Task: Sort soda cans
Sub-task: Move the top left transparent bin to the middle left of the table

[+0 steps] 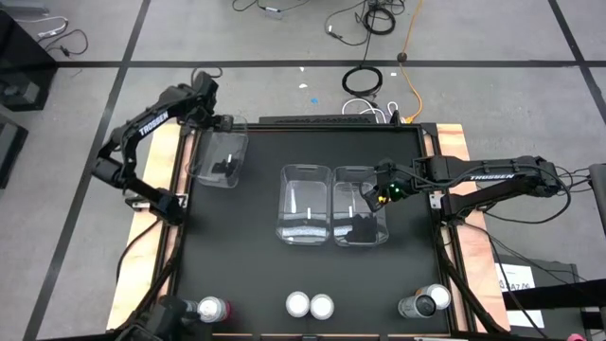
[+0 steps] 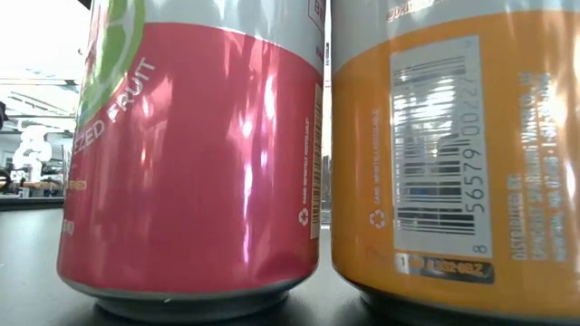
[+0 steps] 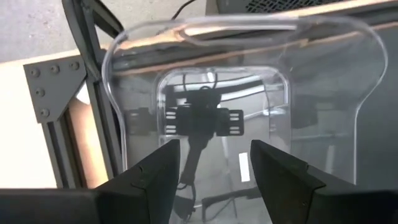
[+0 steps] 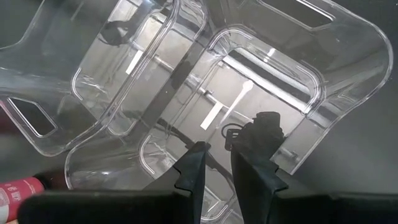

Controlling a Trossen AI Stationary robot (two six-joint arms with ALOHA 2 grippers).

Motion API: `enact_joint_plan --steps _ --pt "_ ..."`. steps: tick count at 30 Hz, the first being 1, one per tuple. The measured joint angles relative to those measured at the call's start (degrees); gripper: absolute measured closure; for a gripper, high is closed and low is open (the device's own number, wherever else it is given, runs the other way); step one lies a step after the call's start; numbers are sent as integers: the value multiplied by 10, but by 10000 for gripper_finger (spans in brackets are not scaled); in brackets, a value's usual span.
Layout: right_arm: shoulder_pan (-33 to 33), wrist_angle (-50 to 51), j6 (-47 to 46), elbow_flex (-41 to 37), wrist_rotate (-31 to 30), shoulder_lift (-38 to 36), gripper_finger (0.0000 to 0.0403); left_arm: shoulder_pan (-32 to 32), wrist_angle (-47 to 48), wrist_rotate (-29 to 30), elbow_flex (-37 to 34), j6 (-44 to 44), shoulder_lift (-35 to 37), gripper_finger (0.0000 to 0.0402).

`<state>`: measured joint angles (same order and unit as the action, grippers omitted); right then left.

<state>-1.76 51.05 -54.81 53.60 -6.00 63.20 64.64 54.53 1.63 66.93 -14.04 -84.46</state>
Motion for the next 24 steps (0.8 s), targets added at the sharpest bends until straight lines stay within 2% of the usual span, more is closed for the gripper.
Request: enact_joint_plan --steps 8,12,15,24 --pt "0 0 0 0 0 0 332 11 23 -23 16 9 -16 195" --pt "0 0 0 0 0 0 332 -5 41 -48 16 -4 -16 195" --pt "0 0 0 0 0 0 332 -31 42 -64 16 -10 -16 195" --pt "0 0 1 0 -4 0 332 -142 -1 -63 16 -80 -16 195"
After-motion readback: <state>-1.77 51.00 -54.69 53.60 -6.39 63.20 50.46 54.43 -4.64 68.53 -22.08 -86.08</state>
